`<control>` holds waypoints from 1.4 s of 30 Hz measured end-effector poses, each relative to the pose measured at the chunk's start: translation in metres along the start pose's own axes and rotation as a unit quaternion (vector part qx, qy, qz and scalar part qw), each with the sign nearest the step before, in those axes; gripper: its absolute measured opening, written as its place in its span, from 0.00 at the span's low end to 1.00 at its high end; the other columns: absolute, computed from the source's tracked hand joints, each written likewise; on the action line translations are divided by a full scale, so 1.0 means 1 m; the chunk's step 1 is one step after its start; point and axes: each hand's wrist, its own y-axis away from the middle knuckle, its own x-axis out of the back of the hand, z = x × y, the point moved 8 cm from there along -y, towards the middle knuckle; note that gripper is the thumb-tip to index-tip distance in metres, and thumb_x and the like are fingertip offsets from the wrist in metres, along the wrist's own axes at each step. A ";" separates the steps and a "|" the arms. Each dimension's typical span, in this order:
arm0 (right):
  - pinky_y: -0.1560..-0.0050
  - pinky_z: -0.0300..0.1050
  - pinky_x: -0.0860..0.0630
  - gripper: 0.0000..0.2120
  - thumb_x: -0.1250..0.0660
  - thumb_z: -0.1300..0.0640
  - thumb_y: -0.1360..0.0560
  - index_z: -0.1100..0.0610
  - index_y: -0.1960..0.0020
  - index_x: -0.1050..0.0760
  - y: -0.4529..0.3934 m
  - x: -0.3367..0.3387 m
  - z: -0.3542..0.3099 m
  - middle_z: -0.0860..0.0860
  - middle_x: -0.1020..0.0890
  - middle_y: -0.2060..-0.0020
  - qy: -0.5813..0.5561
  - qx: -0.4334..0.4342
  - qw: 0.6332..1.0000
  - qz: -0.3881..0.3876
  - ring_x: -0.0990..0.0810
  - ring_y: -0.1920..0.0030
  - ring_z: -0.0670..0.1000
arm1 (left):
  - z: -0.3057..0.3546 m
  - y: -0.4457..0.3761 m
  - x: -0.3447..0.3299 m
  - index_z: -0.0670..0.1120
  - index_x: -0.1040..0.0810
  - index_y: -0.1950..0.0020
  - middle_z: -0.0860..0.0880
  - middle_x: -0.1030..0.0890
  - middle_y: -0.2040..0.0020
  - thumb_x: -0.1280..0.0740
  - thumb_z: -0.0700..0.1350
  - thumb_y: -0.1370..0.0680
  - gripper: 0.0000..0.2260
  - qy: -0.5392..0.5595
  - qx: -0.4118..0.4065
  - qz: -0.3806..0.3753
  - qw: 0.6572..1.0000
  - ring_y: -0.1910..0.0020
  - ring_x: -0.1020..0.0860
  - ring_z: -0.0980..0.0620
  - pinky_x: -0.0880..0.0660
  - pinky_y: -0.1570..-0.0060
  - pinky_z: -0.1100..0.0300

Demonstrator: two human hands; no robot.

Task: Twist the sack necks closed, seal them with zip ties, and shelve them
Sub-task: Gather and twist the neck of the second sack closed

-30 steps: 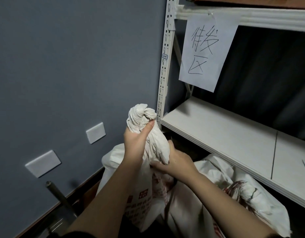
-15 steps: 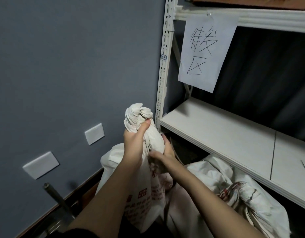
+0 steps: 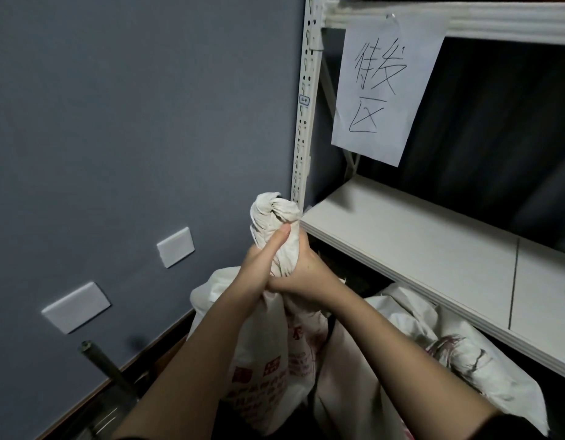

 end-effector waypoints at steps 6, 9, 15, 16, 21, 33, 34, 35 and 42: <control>0.40 0.52 0.24 0.34 0.27 0.52 0.37 0.48 0.34 0.36 -0.004 -0.004 0.023 0.44 0.22 0.44 -0.091 0.014 0.993 0.080 0.23 0.42 0.44 | -0.015 -0.016 -0.001 0.55 0.31 0.31 0.56 0.22 0.37 0.25 0.64 0.38 0.38 -0.163 -0.028 -0.024 0.986 0.37 0.24 0.54 0.30 0.33 0.50; 0.42 0.53 0.23 0.14 0.31 0.51 0.28 0.45 0.44 0.29 -0.004 -0.002 0.019 0.47 0.20 0.52 -0.206 0.032 0.968 0.137 0.21 0.49 0.46 | -0.024 -0.018 0.007 0.55 0.33 0.31 0.57 0.22 0.38 0.22 0.64 0.44 0.43 -0.235 -0.020 0.011 0.972 0.39 0.24 0.57 0.28 0.36 0.53; 0.40 0.47 0.28 0.20 0.35 0.51 0.25 0.52 0.36 0.37 -0.005 -0.015 0.010 0.43 0.26 0.46 -0.127 0.016 0.983 0.128 0.25 0.44 0.45 | -0.008 -0.008 0.014 0.48 0.23 0.41 0.53 0.18 0.46 0.23 0.48 0.32 0.22 -0.149 -0.056 0.116 0.980 0.47 0.20 0.56 0.25 0.44 0.62; 0.39 0.48 0.29 0.27 0.32 0.49 0.28 0.49 0.34 0.41 -0.006 -0.014 0.011 0.42 0.27 0.44 -0.098 0.007 0.988 0.122 0.27 0.42 0.46 | -0.006 -0.010 0.018 0.47 0.22 0.42 0.52 0.18 0.47 0.23 0.45 0.31 0.20 -0.129 -0.065 0.131 0.981 0.47 0.20 0.55 0.24 0.44 0.61; 0.30 0.51 0.37 0.55 0.23 0.44 0.39 0.48 0.23 0.54 -0.001 -0.009 0.032 0.47 0.34 0.29 0.002 -0.028 0.998 0.048 0.35 0.29 0.50 | -0.004 -0.018 0.027 0.44 0.19 0.44 0.46 0.16 0.50 0.25 0.41 0.29 0.14 -0.067 -0.061 0.149 0.985 0.50 0.17 0.50 0.22 0.43 0.49; 0.43 0.53 0.25 0.32 0.30 0.50 0.42 0.51 0.39 0.29 -0.034 -0.005 0.039 0.49 0.21 0.45 -0.008 0.016 0.996 0.087 0.23 0.42 0.50 | 0.012 -0.025 0.014 0.46 0.27 0.35 0.51 0.20 0.40 0.25 0.44 0.30 0.25 -0.093 -0.122 0.054 0.987 0.39 0.22 0.54 0.28 0.36 0.54; 0.42 0.53 0.26 0.32 0.30 0.50 0.42 0.51 0.38 0.29 -0.035 -0.009 0.041 0.49 0.21 0.45 0.000 0.019 0.996 0.086 0.24 0.42 0.51 | 0.012 -0.024 0.023 0.46 0.30 0.35 0.52 0.21 0.40 0.24 0.43 0.31 0.27 -0.109 -0.120 0.074 0.984 0.39 0.23 0.54 0.27 0.37 0.55; 0.41 0.52 0.27 0.32 0.31 0.49 0.42 0.52 0.38 0.29 -0.036 -0.012 0.042 0.49 0.23 0.44 0.003 0.019 0.996 0.084 0.26 0.41 0.52 | 0.013 -0.022 0.032 0.47 0.32 0.36 0.52 0.22 0.41 0.24 0.42 0.31 0.28 -0.130 -0.117 0.093 0.980 0.39 0.23 0.54 0.27 0.38 0.56; 0.44 0.50 0.26 0.42 0.39 0.24 0.43 0.51 0.40 0.29 -0.053 -0.062 0.072 0.49 0.23 0.48 0.141 -0.040 0.988 0.049 0.23 0.45 0.51 | 0.017 -0.022 0.056 0.59 0.38 0.34 0.55 0.22 0.42 0.29 0.49 0.33 0.31 -0.430 -0.140 0.119 0.884 0.44 0.23 0.50 0.25 0.45 0.50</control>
